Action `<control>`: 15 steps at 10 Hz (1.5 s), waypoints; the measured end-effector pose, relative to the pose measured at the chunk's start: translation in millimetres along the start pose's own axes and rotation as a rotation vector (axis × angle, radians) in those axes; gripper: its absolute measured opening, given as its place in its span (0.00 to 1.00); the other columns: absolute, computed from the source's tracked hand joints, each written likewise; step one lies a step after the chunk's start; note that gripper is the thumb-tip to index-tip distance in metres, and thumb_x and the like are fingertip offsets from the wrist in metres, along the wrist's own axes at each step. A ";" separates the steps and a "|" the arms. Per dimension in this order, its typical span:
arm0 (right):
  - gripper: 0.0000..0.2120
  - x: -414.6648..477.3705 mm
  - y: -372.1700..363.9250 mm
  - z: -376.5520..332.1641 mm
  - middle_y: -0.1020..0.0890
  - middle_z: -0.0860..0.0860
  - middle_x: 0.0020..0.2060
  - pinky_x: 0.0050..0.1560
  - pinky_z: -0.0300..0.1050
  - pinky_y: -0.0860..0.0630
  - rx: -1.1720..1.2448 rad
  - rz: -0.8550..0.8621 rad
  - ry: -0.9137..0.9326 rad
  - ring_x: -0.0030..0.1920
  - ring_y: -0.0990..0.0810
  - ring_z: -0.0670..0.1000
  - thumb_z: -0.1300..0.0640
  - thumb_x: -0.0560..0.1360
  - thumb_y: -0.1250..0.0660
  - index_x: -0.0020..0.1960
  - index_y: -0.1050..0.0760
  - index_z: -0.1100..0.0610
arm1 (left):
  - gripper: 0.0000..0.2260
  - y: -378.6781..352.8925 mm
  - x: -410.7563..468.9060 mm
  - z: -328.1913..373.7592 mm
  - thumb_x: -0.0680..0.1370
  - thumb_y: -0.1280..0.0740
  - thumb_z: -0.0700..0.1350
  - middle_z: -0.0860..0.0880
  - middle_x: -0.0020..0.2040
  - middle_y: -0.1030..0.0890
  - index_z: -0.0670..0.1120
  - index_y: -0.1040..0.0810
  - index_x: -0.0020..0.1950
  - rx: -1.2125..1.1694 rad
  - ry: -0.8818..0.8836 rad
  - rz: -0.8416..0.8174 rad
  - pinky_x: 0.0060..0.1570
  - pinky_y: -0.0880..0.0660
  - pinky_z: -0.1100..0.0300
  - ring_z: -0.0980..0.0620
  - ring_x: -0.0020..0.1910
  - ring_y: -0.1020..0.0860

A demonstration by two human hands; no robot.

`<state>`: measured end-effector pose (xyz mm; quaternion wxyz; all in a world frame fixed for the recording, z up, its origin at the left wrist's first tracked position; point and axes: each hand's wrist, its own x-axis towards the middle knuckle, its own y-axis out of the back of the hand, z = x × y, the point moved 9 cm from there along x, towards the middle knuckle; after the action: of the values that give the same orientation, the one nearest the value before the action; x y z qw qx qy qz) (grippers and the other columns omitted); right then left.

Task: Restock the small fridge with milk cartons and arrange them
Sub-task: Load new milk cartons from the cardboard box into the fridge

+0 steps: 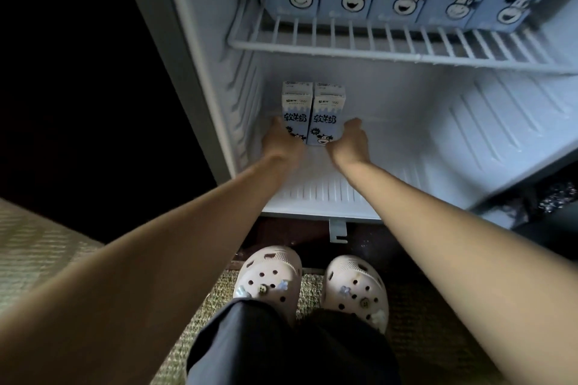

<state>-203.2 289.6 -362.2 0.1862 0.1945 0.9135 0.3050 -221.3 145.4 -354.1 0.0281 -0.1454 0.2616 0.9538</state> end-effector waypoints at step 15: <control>0.15 -510.6 -221.9 -114.0 0.23 0.60 0.59 0.61 0.52 0.26 -0.571 -0.786 0.464 0.60 0.24 0.58 0.62 0.78 0.46 0.60 0.27 0.64 | 0.18 329.7 -379.4 -324.2 0.77 0.37 0.36 0.42 0.67 0.29 0.40 0.29 0.66 0.300 0.313 0.264 0.62 0.30 0.54 0.44 0.63 0.28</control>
<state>127.5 -168.9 -303.9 0.1248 -0.2929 0.8152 0.4838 183.9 -294.6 -347.6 -0.1161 -0.2503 0.4179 0.8656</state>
